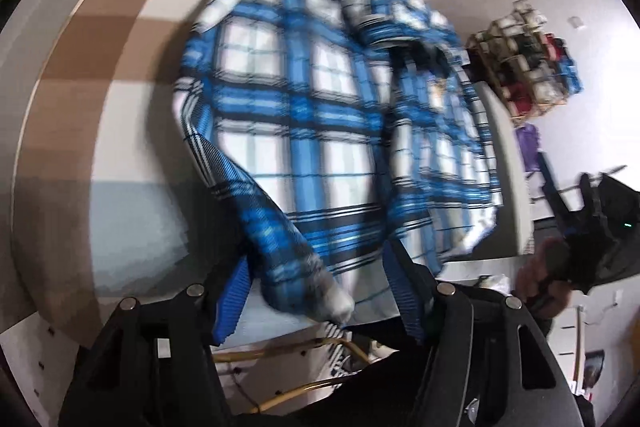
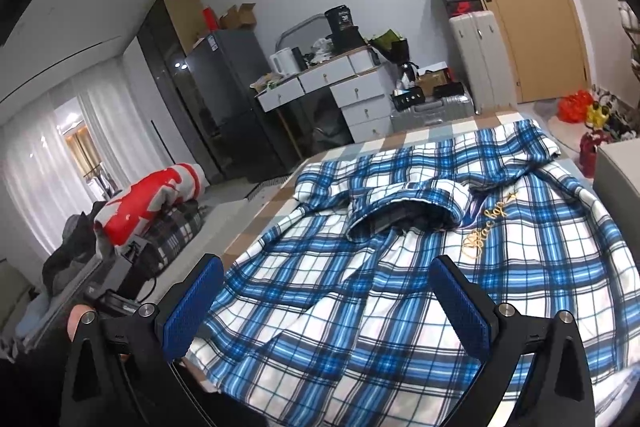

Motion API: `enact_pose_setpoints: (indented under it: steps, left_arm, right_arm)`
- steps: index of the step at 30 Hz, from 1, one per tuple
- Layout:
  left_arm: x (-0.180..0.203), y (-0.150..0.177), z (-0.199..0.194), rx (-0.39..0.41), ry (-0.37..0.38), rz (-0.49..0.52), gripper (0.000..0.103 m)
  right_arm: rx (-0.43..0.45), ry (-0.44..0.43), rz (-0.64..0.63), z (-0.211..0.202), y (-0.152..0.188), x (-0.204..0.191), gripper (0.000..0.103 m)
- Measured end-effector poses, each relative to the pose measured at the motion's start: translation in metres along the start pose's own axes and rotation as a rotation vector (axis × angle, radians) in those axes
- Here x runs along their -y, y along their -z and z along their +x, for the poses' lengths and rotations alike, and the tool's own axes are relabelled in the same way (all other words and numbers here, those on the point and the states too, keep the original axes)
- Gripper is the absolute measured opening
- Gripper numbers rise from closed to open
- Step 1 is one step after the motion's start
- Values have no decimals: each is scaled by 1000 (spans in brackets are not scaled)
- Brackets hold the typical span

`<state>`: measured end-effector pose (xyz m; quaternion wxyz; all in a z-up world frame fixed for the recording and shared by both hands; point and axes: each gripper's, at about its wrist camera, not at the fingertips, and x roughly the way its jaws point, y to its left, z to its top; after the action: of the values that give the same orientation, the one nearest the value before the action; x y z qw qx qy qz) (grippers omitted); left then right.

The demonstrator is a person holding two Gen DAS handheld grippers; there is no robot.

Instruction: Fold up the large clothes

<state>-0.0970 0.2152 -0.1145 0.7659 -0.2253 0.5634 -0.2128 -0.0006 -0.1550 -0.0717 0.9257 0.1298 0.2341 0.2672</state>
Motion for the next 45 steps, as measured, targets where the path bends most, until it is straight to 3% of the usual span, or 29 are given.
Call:
enact_pose_setpoints:
  steps: [3, 6, 11, 13, 17, 21, 22, 24, 29, 33, 37, 45]
  left_arm:
    - [9, -5, -9, 33, 76, 21, 59]
    - [14, -9, -10, 45, 29, 52, 59]
    - [-11, -7, 12, -38, -53, 0, 59]
    - [-18, -4, 14, -56, -49, -21, 59]
    - [-15, -1, 8, -13, -76, -7, 59]
    - [-9, -1, 16, -50, -71, 18, 59]
    - [-8, -1, 18, -54, -71, 23, 56]
    - [-8, 2, 23, -95, -75, 30, 3]
    - [-11, 12, 19, -121, -128, 28, 2]
    - [-17, 9, 9, -91, -45, -33, 1]
    - [-19, -3, -6, -52, 128, -123, 0]
    - [1, -21, -17, -5, 252, -172, 0]
  right_arm:
    - [0, -2, 19, 0, -1, 2, 103]
    - [1, -2, 25, 1, -1, 3, 103]
    - [1, 5, 15, 0, -1, 3, 103]
    - [4, 2, 20, -1, -2, 4, 103]
    - [11, 5, 20, -2, -2, 4, 103]
    - [6, 6, 22, -1, -2, 4, 103]
    - [5, 5, 23, -1, -2, 3, 103]
    - [8, 7, 21, -1, -2, 3, 103]
    - [9, 10, 15, -1, -1, 3, 103]
    - [-30, -26, 19, 6, 2, 2, 103]
    - [-99, -91, 22, 14, 11, -7, 103]
    - [-274, -453, 375, 25, 64, -30, 103]
